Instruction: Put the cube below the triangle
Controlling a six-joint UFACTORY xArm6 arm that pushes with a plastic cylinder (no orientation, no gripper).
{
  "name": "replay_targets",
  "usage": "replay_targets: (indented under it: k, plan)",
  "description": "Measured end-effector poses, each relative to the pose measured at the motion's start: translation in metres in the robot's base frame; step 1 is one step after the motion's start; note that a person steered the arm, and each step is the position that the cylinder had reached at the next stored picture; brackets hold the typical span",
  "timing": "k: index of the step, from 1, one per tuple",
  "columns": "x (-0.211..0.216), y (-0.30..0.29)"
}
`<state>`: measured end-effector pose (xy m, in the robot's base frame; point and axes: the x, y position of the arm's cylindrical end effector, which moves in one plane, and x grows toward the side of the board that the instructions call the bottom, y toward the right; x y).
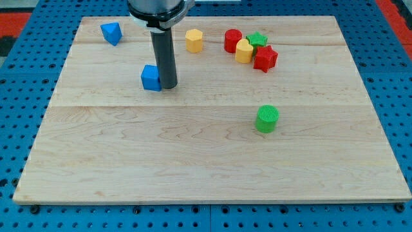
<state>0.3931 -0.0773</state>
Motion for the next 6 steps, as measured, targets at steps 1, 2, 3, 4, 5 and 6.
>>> replay_targets:
  k: [1,2,3,4,5,6]
  plan:
    - [0.000,-0.011]
    - [0.000,-0.014]
    - [0.000,-0.015]
    - [0.002,-0.024]
    - [-0.004,-0.044]
    - [-0.039,-0.062]
